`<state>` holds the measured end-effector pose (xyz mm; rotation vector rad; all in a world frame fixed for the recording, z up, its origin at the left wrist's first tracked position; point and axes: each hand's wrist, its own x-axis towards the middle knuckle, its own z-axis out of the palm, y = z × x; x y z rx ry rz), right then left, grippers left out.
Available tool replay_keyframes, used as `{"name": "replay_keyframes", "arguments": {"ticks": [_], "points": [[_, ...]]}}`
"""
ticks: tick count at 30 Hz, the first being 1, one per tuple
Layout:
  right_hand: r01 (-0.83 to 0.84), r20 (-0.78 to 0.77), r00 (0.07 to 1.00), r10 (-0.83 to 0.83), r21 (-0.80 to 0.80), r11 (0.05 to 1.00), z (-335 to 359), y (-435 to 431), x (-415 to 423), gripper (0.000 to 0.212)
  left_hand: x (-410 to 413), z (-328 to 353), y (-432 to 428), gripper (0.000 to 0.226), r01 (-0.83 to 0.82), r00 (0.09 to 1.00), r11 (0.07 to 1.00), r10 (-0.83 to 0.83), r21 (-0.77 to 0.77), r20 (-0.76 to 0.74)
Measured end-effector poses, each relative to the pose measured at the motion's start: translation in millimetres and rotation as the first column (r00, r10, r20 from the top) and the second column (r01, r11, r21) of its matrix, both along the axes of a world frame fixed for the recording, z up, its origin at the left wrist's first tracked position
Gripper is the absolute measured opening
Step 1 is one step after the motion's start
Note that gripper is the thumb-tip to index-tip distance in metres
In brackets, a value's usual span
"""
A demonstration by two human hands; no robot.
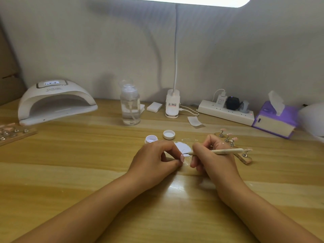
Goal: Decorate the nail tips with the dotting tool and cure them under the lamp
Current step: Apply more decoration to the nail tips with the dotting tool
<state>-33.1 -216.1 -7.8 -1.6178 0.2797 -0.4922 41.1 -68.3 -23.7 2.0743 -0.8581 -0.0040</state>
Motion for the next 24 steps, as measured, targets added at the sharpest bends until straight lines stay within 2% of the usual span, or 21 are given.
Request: {"name": "replay_keyframes", "arguments": {"ticks": [4,8,15,24], "points": [[0.067,0.089,0.993,-0.078,0.119,0.991,2.2,-3.7,-2.7,0.035,-0.3,0.2,0.4,0.018,0.002,1.000,1.000,-0.002,-0.005,-0.022],[0.055,0.100,0.992,-0.074,0.179,0.982,4.0,-6.8,-4.2,0.036,0.0,-0.2,0.6,0.017,0.002,0.999,1.000,-0.002,-0.010,-0.033],[0.007,-0.011,1.000,-0.007,0.031,0.999,1.1,1.3,-1.2,0.039,0.5,-1.0,0.1,0.016,-0.004,1.000,1.000,0.003,-0.013,-0.029],[0.026,-0.038,0.999,-0.026,0.002,1.000,-0.7,0.5,-0.3,0.033,0.9,-1.2,0.3,0.014,-0.001,1.000,1.000,0.001,-0.011,-0.020]]}}
